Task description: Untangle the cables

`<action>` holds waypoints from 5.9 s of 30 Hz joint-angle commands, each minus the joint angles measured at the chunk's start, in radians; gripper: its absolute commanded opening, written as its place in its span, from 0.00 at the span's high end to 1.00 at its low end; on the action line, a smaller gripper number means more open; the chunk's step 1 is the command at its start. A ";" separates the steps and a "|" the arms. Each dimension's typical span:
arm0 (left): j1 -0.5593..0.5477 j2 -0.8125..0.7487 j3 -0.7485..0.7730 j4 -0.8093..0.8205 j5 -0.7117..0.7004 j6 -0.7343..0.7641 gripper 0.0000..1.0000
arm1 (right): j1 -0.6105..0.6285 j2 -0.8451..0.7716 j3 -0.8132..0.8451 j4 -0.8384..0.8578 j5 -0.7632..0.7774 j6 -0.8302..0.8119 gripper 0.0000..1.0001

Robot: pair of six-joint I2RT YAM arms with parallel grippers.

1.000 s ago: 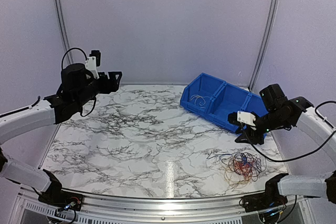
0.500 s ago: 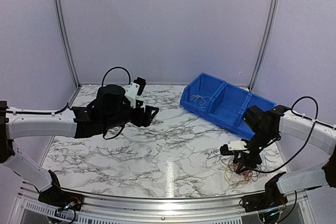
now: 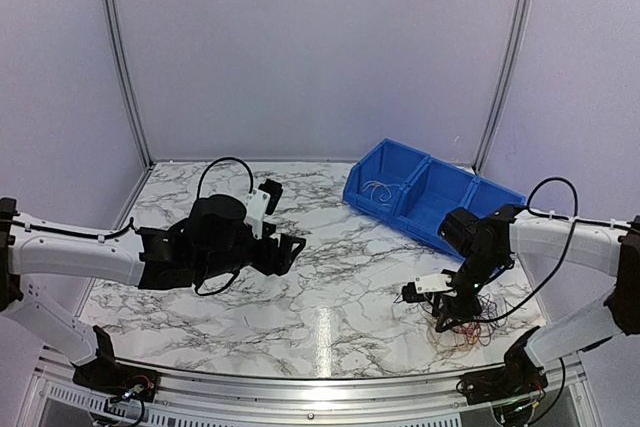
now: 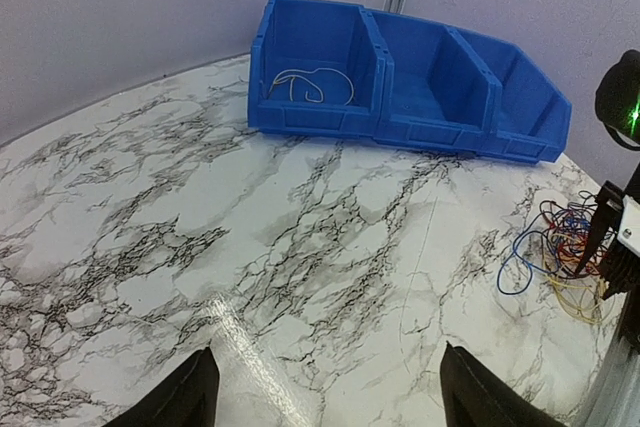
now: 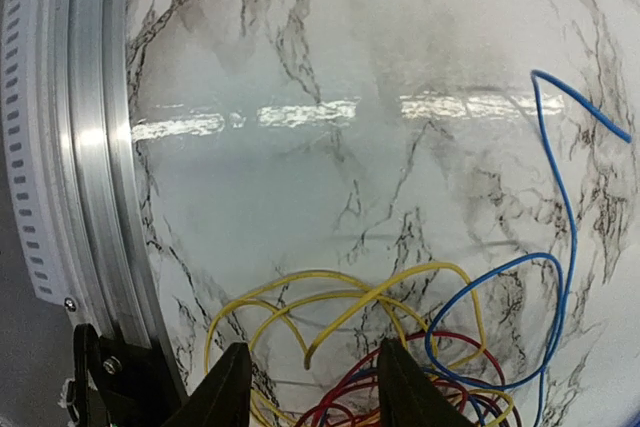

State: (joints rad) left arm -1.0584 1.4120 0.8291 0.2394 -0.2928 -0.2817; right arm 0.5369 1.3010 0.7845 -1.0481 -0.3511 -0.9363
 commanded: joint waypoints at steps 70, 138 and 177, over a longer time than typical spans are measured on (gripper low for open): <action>-0.308 0.309 0.095 0.626 -0.043 0.254 1.00 | 0.017 -0.168 0.062 0.240 -0.252 0.018 0.39; -0.422 -0.128 1.267 0.088 -0.397 1.573 1.00 | 0.031 0.289 -0.020 0.467 -0.007 0.166 0.36; -0.210 -0.689 0.045 -0.169 -0.724 0.644 1.00 | -0.095 0.038 0.181 0.176 -0.214 0.035 0.40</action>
State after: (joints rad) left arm -1.3701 0.7860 0.9367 0.2447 -1.0672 0.7742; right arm 0.4381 1.3933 0.8932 -0.7700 -0.4633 -0.8589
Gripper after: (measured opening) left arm 0.020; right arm 0.589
